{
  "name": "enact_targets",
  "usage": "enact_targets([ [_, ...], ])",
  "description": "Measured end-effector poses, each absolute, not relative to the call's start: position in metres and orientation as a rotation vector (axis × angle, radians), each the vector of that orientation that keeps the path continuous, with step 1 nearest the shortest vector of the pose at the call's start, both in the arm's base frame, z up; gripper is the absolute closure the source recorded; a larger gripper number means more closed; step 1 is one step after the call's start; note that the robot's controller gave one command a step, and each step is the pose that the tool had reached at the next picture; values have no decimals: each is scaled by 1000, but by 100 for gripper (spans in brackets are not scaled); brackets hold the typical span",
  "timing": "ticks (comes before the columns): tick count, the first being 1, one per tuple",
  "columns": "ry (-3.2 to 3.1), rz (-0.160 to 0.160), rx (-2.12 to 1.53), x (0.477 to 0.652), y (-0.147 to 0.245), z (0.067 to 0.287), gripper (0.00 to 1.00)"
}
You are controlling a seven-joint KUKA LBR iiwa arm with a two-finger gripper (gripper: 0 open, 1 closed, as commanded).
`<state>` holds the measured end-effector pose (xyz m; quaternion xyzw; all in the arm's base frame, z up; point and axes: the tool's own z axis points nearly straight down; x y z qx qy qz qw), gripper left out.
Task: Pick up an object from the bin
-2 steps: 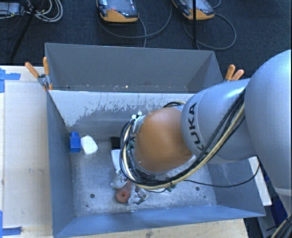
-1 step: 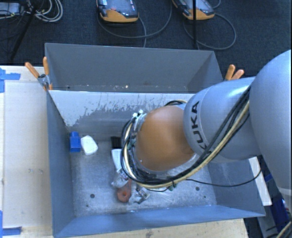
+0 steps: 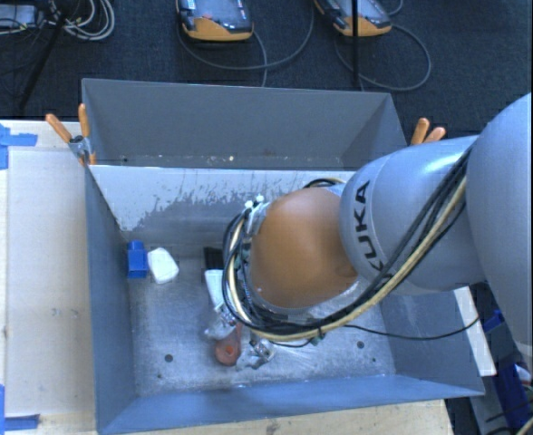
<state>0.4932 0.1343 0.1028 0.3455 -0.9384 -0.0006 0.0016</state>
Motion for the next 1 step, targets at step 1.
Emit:
enact_targets([
  [1, -2947, -1, 1084, 493, 135, 111, 100],
])
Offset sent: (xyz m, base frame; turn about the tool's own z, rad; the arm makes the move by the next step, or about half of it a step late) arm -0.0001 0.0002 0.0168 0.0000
